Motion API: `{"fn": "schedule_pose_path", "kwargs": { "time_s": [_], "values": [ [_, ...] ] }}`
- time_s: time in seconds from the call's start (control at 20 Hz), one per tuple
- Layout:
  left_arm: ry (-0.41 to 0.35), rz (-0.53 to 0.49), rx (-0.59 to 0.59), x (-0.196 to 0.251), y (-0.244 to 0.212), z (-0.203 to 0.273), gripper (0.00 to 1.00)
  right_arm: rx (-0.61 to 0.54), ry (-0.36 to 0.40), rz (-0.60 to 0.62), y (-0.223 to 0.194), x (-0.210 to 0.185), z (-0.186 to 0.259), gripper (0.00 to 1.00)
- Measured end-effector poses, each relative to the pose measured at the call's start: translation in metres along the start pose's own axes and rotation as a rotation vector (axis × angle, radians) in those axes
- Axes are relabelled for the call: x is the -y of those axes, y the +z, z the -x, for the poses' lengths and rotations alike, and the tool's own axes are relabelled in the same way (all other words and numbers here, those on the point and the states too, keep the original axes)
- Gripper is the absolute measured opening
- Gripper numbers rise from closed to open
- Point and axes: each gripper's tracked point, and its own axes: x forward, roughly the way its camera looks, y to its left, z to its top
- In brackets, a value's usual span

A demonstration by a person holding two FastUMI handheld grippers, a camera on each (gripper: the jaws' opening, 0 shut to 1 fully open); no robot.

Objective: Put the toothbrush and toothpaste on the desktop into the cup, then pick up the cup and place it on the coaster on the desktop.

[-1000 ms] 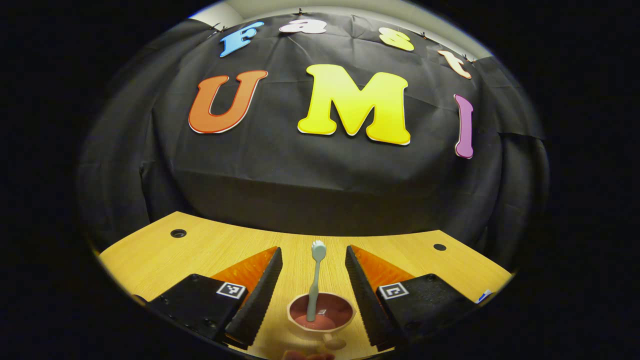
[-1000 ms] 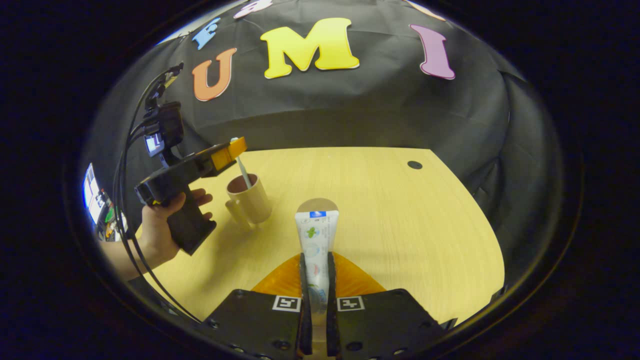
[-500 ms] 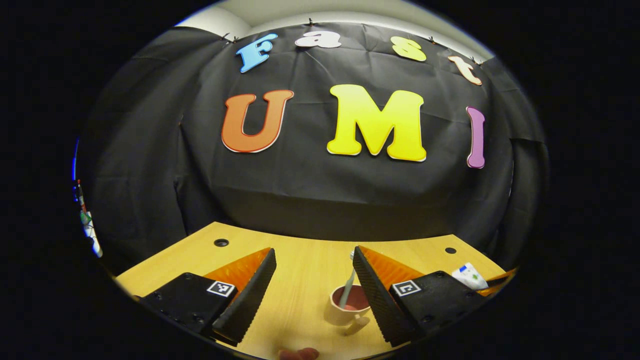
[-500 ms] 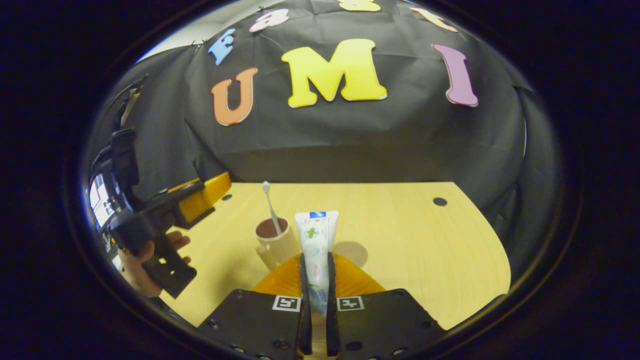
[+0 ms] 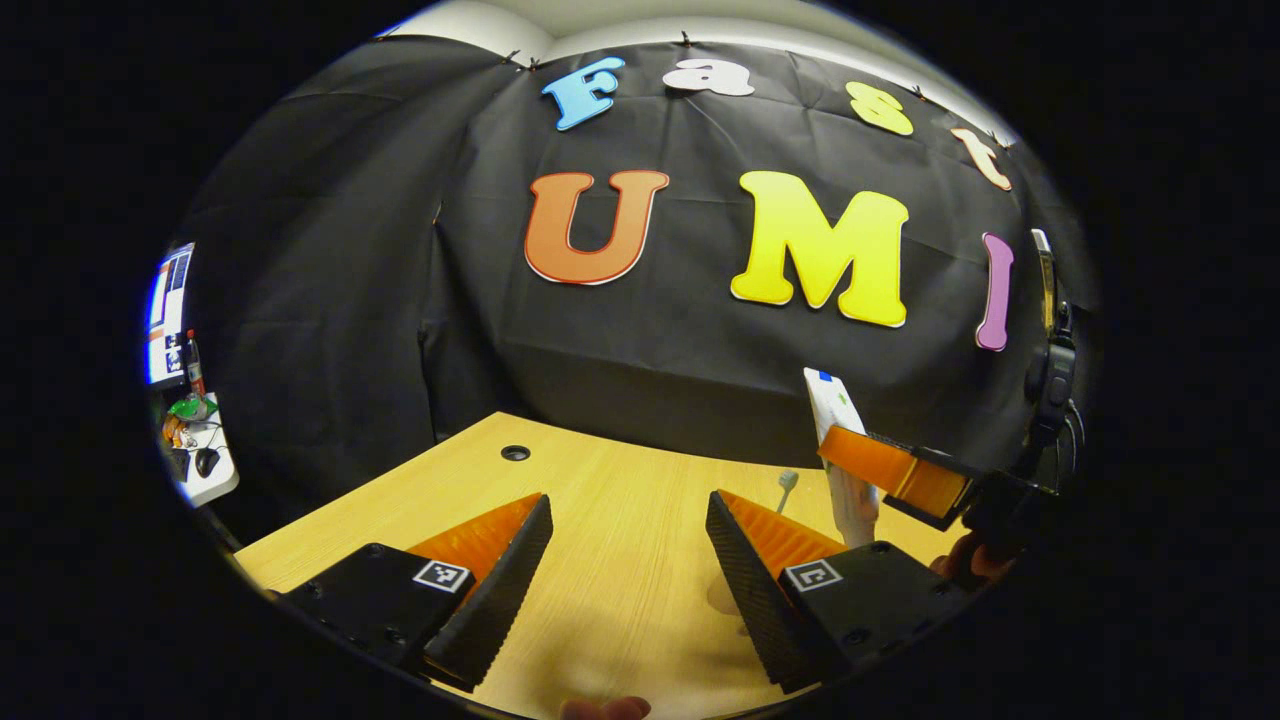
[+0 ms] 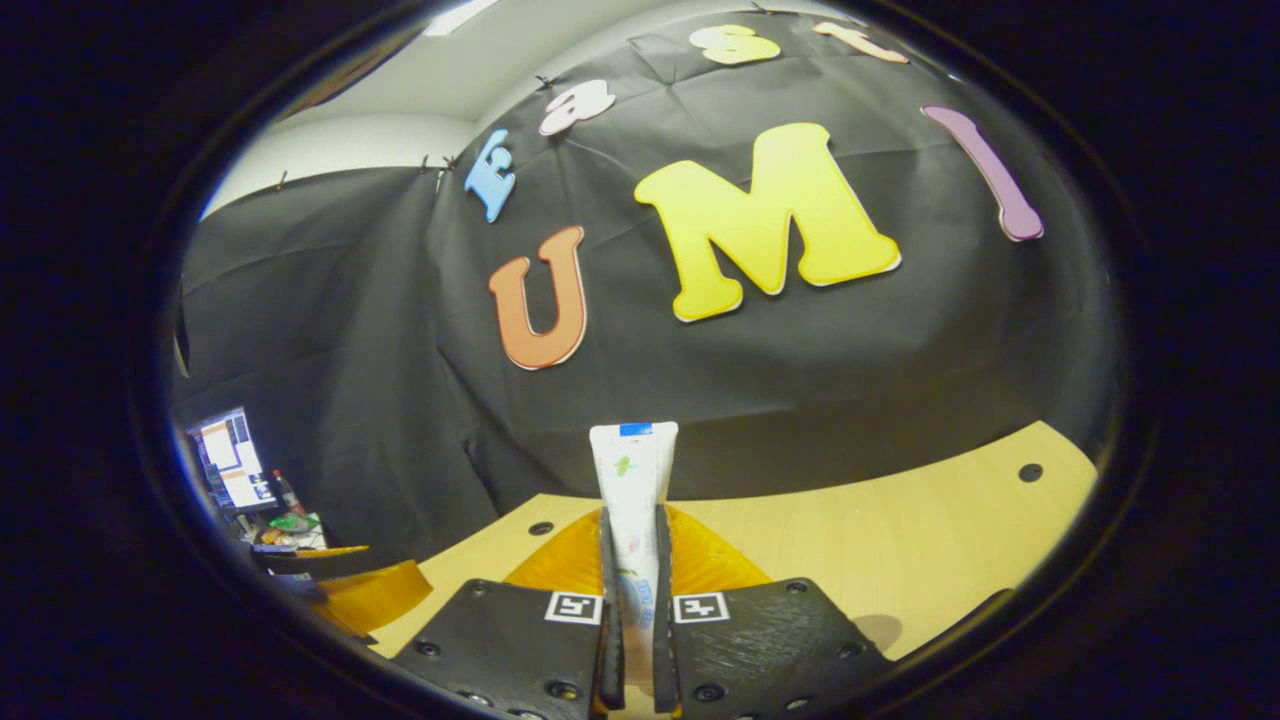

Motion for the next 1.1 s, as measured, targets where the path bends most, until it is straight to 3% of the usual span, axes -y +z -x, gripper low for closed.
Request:
{"fn": "schedule_pose_path", "kwargs": {
  "time_s": [0.25,0.45,0.6,0.75,0.8,0.85,1.0,1.1],
  "values": [
    [0.017,0.071,-0.078,-0.019,-0.034,0.001,0.98,0.006,-0.013,-0.031,-0.026,0.011,-0.028,0.12],
    [0.032,0.095,-0.151,-0.024,-0.063,-0.004,0.99,0.026,-0.02,-0.009,-0.024,0.015,-0.032,0.15],
    [0.022,0.074,-0.138,-0.02,-0.057,-0.009,0.99,0.028,-0.015,0.004,-0.023,0.015,-0.028,0.24],
    [-0.004,0.059,-0.13,-0.01,-0.056,-0.012,0.98,0.041,-0.01,0.005,-0.02,0.013,-0.025,0.24],
    [-0.01,0.059,-0.13,-0.009,-0.054,-0.012,0.98,0.045,-0.013,0.009,-0.018,0.013,-0.025,0.3],
    [-0.016,0.062,-0.131,-0.007,-0.054,-0.011,0.98,0.05,-0.013,0.01,-0.015,0.012,-0.024,0.24],
    [-0.029,0.069,-0.128,0.001,-0.051,-0.012,0.98,0.057,-0.003,0.024,-0.006,0.005,-0.017,0.47],
    [-0.045,0.07,-0.125,0.009,-0.047,-0.012,0.98,0.057,-0.003,0.042,0.001,0.002,-0.002,0.48]
  ]
}}
